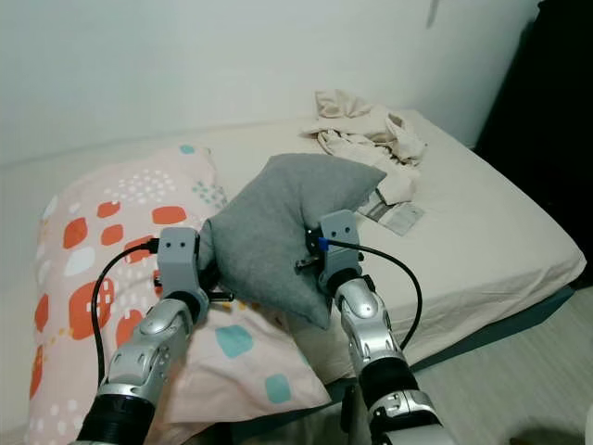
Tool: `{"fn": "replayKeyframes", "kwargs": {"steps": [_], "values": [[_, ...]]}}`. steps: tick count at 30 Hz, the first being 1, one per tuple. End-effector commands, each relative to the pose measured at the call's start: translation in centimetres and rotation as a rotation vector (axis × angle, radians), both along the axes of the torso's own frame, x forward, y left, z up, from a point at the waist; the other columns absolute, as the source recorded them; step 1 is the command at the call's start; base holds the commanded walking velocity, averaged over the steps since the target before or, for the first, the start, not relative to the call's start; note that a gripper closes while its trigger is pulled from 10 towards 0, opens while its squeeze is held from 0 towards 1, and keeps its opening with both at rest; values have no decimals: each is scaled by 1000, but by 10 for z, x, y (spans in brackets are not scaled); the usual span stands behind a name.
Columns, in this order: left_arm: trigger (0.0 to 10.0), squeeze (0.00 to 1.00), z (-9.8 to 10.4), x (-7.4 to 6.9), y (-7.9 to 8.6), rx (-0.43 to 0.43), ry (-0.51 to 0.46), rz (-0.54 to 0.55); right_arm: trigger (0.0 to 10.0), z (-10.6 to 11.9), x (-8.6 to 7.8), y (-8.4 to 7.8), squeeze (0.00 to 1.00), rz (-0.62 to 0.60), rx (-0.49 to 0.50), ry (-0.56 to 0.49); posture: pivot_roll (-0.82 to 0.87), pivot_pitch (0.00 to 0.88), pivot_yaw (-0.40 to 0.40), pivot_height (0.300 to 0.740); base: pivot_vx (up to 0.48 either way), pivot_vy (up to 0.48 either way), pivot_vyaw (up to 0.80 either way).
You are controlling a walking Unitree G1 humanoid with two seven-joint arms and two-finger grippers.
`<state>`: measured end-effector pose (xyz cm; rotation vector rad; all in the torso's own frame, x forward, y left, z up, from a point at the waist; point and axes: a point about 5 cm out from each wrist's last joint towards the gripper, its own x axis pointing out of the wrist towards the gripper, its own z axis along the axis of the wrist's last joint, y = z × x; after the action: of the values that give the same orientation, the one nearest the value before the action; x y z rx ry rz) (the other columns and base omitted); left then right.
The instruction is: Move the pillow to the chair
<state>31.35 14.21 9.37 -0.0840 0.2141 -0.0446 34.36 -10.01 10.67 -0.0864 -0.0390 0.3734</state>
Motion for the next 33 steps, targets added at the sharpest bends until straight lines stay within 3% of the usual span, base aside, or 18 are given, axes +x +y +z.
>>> {"fn": "replayKeyframes", "kwargs": {"steps": [1, 10, 18, 33], "values": [[10000, 0, -11, -4, 3, 33, 22, 16, 10000, 2, -1, 3, 0, 46, -57, -24, -18, 28, -46, 587, 0, 0, 0], [10000, 0, -21, -11, 0, 45, 60, 7, 10000, 4, -2, -4, 0, 40, -149, -69, -26, 33, -60, 587, 0, 0, 0], [10000, 0, -20, -12, -5, 58, 19, -8, 10000, 3, -2, -6, 0, 32, -162, -71, -28, 43, -87, 587, 0, 0, 0], [10000, 0, -16, -14, 6, 97, -22, -46, 10000, 1, -3, -23, 0, -56, -135, -67, -20, 49, -67, 587, 0, 0, 0]]}}
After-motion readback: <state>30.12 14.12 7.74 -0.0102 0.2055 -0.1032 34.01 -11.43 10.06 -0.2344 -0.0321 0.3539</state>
